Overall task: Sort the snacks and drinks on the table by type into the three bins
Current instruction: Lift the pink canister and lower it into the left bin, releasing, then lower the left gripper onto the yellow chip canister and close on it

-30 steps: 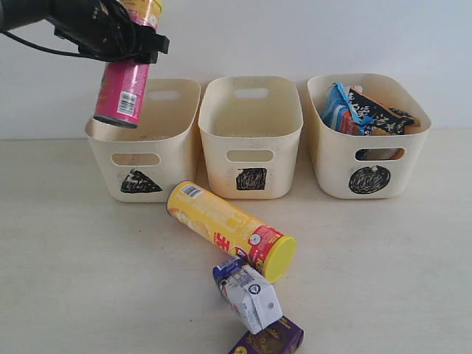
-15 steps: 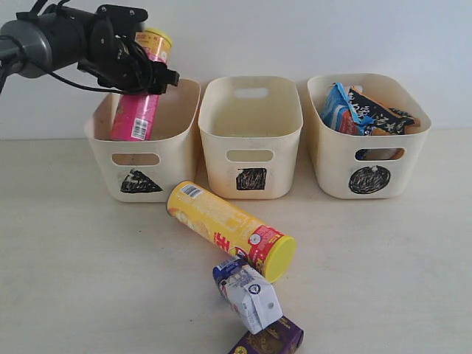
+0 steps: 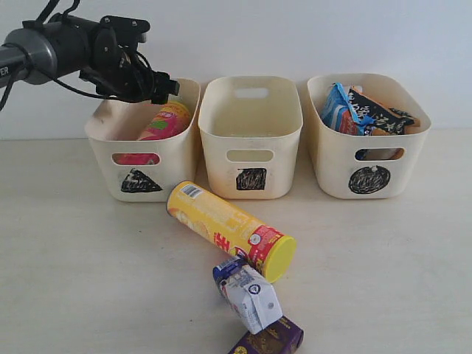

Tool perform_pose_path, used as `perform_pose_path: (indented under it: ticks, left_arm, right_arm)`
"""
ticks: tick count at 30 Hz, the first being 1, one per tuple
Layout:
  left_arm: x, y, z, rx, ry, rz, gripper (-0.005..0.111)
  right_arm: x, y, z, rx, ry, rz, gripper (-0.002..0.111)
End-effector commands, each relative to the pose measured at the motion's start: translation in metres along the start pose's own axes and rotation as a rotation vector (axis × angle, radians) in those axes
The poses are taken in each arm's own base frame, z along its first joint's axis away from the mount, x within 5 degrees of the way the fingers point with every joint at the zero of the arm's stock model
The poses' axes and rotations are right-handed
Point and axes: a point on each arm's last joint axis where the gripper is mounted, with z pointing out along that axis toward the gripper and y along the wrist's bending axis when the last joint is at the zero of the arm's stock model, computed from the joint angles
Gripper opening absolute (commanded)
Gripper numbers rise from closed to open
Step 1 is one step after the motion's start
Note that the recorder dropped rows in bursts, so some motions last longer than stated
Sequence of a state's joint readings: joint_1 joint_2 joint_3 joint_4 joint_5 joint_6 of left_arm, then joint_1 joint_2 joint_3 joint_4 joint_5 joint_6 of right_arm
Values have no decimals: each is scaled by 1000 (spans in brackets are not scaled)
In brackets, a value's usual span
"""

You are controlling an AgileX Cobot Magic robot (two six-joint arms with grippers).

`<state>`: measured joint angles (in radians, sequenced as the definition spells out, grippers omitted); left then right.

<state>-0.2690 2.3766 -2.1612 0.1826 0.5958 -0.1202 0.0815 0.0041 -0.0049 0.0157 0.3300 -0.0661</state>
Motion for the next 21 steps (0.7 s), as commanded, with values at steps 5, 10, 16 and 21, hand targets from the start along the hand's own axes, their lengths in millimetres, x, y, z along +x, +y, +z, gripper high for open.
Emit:
perform_pose_path:
  ticks: [5,10,16,21]
  left_arm:
    - [-23,10,-49,-18,43,247,55]
    - [-31,15,-81,-16,102,349,10]
    - [-23,11,-108,98,248,503,4]
    - [-11,0,-129,274,267,605,4]
  right_arm:
    - [1,0,0,3,-7,1,0]
    - [1,0,0,3,-7,1,0]
    - [1,0,0,3,-7,1,0]
    - [1,0,0,3,-7,1,0]
